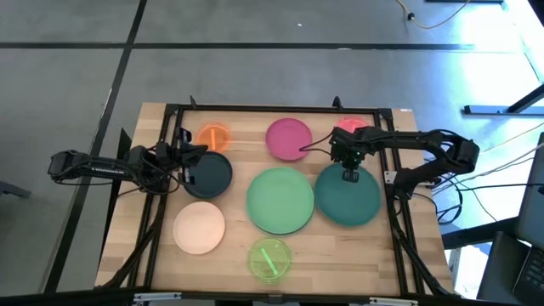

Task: Stack plastic plates
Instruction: Stack the dark green plate on the light green plate

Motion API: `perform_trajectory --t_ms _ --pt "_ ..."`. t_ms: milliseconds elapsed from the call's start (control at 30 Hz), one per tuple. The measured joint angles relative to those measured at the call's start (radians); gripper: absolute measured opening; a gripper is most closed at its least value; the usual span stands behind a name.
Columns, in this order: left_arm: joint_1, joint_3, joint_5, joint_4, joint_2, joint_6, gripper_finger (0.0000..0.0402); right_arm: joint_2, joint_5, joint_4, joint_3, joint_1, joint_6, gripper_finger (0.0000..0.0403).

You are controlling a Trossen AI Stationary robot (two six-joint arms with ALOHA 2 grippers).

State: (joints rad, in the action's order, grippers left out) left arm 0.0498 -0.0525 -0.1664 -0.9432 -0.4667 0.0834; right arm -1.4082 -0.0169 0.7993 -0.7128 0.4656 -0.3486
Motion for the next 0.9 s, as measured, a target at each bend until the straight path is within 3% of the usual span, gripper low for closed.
perform_trajectory --t_ms 267,633,900 --pt "0.000 0.000 0.000 0.000 0.000 0.006 0.0000 0.029 0.059 0.030 0.001 0.000 -0.049 0.0004" --pt "0.000 0.000 0.000 0.000 0.000 0.006 0.0000 0.134 0.127 0.153 -0.117 0.000 -0.018 0.0000" --pt "0.000 0.000 0.000 0.000 0.000 0.006 0.0000 0.161 0.310 0.152 -0.194 0.000 0.036 0.0000"
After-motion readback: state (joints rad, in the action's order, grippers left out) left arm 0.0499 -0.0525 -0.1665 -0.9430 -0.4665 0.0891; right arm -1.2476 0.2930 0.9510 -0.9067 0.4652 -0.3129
